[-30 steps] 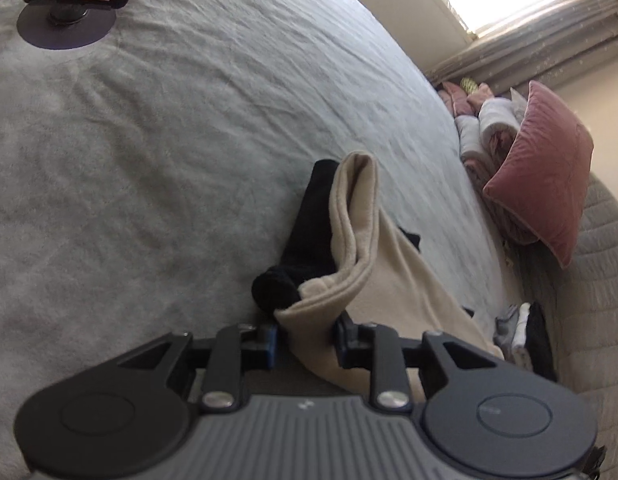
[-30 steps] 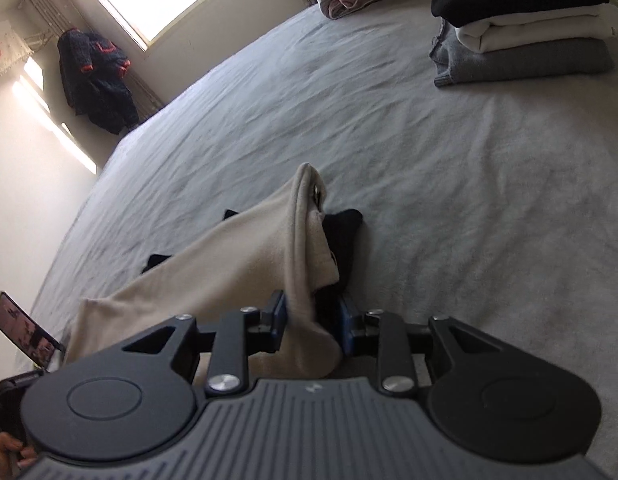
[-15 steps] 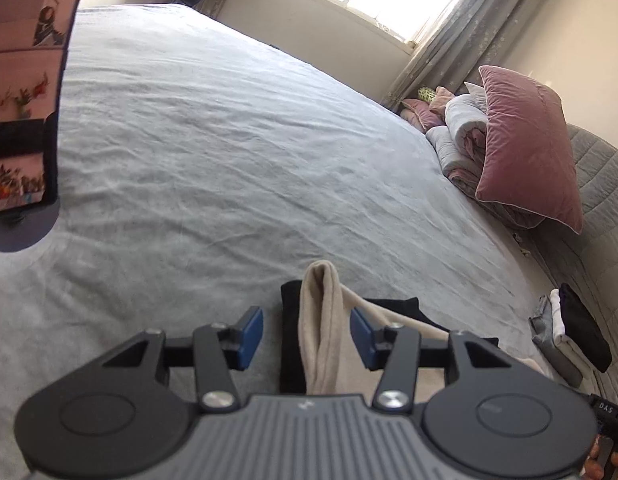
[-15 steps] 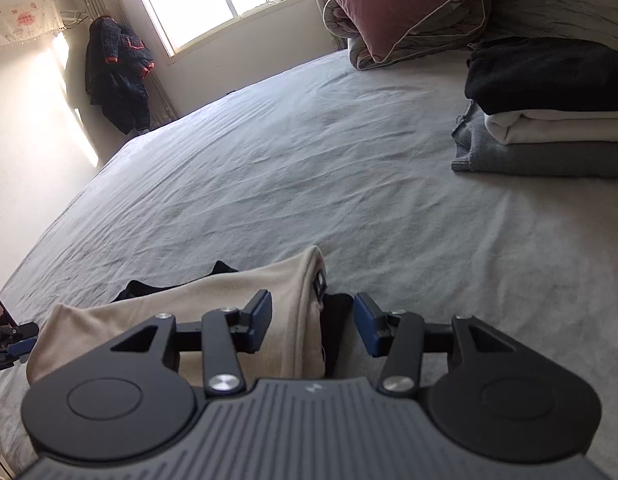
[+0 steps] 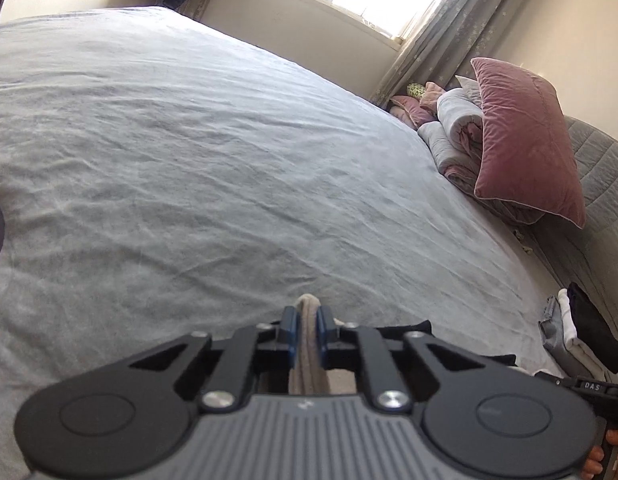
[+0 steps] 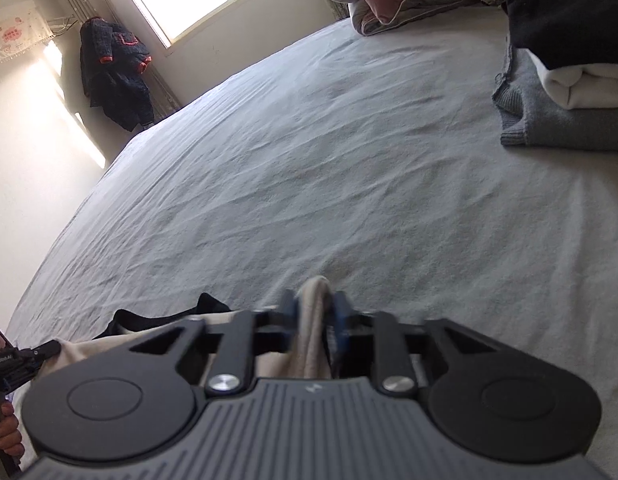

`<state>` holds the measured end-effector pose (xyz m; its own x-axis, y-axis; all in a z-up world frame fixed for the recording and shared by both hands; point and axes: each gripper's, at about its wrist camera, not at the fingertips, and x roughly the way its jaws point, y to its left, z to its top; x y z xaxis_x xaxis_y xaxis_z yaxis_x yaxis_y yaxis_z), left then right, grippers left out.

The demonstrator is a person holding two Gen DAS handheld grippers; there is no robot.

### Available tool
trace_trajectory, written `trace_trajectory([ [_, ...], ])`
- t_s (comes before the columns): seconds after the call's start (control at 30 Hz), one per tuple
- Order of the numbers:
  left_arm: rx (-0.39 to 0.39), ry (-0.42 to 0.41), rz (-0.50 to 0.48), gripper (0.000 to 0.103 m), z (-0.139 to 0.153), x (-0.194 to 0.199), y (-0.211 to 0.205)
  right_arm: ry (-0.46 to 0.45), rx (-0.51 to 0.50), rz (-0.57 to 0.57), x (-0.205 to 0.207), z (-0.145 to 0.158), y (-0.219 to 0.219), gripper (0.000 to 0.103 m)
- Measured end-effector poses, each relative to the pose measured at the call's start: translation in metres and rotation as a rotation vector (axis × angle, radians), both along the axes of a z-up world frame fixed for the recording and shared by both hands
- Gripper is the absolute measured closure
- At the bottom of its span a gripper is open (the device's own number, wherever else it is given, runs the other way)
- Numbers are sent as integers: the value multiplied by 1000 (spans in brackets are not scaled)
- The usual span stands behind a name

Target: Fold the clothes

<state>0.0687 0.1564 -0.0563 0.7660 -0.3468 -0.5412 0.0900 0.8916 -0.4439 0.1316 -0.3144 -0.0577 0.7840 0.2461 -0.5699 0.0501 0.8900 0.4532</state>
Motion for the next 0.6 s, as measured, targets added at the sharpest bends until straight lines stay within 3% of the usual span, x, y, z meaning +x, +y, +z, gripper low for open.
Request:
trace_trajectory([
  [0.2,22,-178,-33,95,7,-18,5,-145,-59,-72,-24,20,4,89],
  [0.3,63,-140,-28,95,0,-9,2,-103,-105,-63,-16,13,6,89],
  [0.4,170,-86,-42,94,-15,0,-12,-24,-172,-38,-4,-4,14,89],
  [0.5,244,-75,-51,91,-20,1,-22,-10,-243,-22,-2,-7,20,88],
  [0.6,239,-85,-16,83,-5,-4,-19,-38,-292,-37,-8,3,23,75],
])
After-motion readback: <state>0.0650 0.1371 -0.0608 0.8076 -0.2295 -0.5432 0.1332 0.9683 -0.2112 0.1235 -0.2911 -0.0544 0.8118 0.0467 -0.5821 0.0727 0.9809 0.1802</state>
